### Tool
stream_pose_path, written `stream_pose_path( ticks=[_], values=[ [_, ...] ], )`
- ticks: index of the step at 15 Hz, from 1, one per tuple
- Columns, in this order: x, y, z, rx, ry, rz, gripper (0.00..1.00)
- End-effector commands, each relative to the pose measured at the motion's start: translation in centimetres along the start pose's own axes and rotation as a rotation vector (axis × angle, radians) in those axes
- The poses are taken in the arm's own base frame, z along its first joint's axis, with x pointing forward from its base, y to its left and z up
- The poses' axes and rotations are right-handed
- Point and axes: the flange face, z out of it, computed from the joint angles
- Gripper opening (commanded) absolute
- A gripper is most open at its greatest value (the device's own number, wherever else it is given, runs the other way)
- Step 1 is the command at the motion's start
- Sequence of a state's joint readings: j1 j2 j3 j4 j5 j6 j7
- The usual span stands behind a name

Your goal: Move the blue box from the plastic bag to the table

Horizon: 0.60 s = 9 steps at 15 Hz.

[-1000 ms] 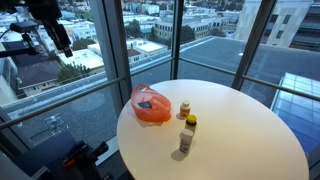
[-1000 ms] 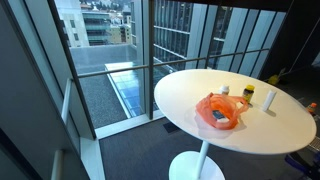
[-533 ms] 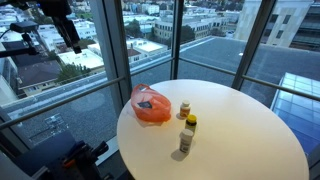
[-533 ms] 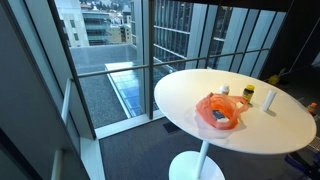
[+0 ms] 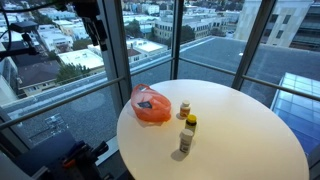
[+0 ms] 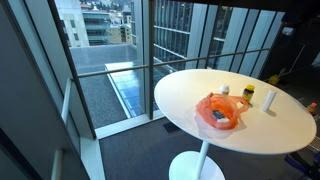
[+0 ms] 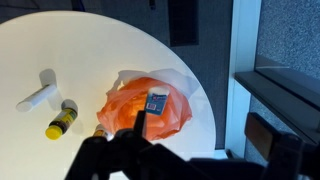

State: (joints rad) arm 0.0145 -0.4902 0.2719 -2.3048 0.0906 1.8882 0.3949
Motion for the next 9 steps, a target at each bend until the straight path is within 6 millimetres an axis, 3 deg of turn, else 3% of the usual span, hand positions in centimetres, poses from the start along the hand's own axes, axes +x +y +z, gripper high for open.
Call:
stream_pose_path(
  ticks=[1, 9],
  values=[
    [4.2, 0.5, 1.4, -0.008, -0.006, 0.039, 1.00],
    [10.4, 5.0, 9.2, -0.057, -0.073, 0.128, 1.00]
  ],
)
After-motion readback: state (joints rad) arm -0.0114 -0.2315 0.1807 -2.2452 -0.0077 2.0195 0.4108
